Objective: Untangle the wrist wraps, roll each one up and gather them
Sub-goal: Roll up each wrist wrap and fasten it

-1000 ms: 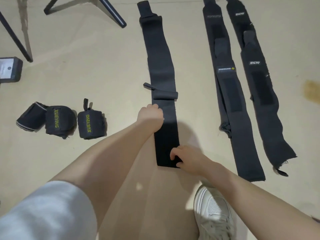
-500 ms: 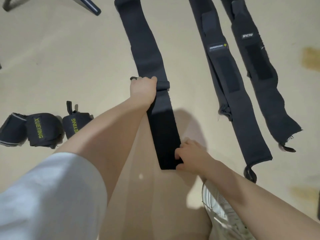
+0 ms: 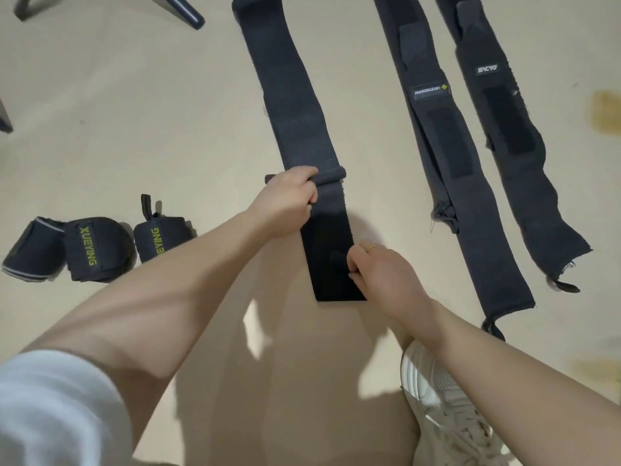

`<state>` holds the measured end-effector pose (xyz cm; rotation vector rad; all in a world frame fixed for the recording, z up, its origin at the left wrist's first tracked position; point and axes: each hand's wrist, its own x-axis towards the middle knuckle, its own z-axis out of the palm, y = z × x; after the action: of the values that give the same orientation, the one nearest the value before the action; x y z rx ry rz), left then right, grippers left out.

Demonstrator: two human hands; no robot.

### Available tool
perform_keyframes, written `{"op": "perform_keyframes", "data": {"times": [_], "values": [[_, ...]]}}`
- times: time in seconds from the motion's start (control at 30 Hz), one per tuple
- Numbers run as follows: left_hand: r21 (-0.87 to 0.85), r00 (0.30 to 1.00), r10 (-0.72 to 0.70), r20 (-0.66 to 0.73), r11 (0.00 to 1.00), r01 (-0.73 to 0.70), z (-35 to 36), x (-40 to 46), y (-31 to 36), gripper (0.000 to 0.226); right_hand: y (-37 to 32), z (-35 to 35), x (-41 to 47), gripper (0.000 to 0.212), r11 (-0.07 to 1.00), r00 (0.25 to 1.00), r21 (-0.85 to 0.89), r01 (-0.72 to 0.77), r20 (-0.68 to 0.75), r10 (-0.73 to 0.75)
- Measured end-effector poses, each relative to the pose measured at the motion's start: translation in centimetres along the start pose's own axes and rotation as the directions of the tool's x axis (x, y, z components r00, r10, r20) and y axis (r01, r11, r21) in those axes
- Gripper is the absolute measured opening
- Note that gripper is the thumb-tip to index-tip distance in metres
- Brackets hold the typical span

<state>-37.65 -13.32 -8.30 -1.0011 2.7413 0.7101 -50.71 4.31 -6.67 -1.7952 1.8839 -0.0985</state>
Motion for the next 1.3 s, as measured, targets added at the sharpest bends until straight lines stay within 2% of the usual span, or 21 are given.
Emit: {"op": "perform_keyframes", "data": {"times": [0.07,0.17,0.27,0.33,0.37,0.43,0.5,0.6,0.67,0.83,0.9,1.03,1.1,1.13,1.23,1.3], "values": [[0.134,0.995,0.074,0.069,0.988,-0.082,1.8,-1.1,-0.2,0.031,0.6,0.5,-0.6,0.007,0.999,0.996,0.023,0.029,0.078,-0.031],[0.222,0.991,0.11,0.082,0.967,-0.125,3.7,-2.4,-0.8,0.041,1.1,1.5,-1.4,0.029,0.992,0.975,0.085,0.093,0.196,-0.108],[0.141,0.993,0.088,0.073,0.985,-0.098,3.8,-3.2,-0.5,0.047,1.3,2.0,-1.6,0.034,0.993,0.966,0.087,0.081,0.24,-0.1],[-0.045,0.997,0.032,0.071,0.999,-0.029,3.8,-3.5,0.3,0.049,1.0,1.9,-1.4,0.032,0.995,0.976,0.058,0.075,0.199,-0.086],[-0.075,0.997,0.064,0.048,0.995,-0.061,3.7,-3.6,0.8,0.045,0.9,1.7,-1.3,0.033,0.997,0.987,0.045,0.067,0.144,-0.072],[-0.045,0.988,0.131,0.087,0.991,-0.128,3.9,-3.9,1.9,0.038,0.6,1.1,-0.8,0.035,0.996,0.999,0.082,-0.024,0.034,0.022],[-0.03,0.982,0.161,0.103,0.987,-0.159,3.9,-4.3,2.4,0.038,0.6,0.1,0.1,0.039,0.965,0.985,0.225,-0.134,-0.072,0.154],[0.036,0.979,0.08,0.185,0.995,-0.088,4.3,-4.7,2.7,0.045,1.0,-1.9,1.6,0.034,0.906,0.965,0.377,-0.191,-0.099,0.244],[0.118,0.97,-0.037,0.24,0.993,0.009,4.3,-4.6,3.1,0.05,1.1,-3.0,1.9,0.03,0.908,0.974,0.378,-0.18,-0.062,0.219],[0.29,0.977,-0.147,0.158,0.952,0.096,3.1,-2.1,2.4,0.066,1.2,-3.2,0.4,0.028,0.938,0.981,0.332,-0.102,0.187,0.04],[0.361,0.978,-0.158,0.134,0.927,0.1,2.6,-1.5,2.4,0.062,1.6,-1.9,-0.1,0.03,0.949,0.959,0.303,-0.088,0.283,-0.002],[0.418,0.993,-0.05,-0.104,0.904,0.089,3.7,-2.7,3.6,0.042,2.2,0.5,-0.7,0.028,0.971,0.924,0.221,-0.095,0.383,0.003],[0.334,0.988,0.003,-0.154,0.941,0.049,4.4,-3.6,4.2,0.041,2.7,1.3,-1.0,0.024,0.99,0.922,0.138,-0.016,0.385,-0.039],[0.269,0.991,0.017,-0.135,0.963,0.02,4.9,-4.0,4.5,0.041,3.0,1.6,-1.2,0.022,0.995,0.927,0.086,0.044,0.367,-0.073],[0.007,0.999,0.019,0.037,1.0,-0.019,6.3,-5.9,5.7,0.027,3.8,2.1,-1.8,0.014,0.973,0.946,-0.027,0.229,0.241,-0.216],[-0.184,0.997,0.02,0.074,0.983,-0.006,7.3,-7.4,6.7,0.018,3.9,2.0,-2.2,0.009,0.936,0.93,-0.11,0.335,0.194,-0.311]]}}
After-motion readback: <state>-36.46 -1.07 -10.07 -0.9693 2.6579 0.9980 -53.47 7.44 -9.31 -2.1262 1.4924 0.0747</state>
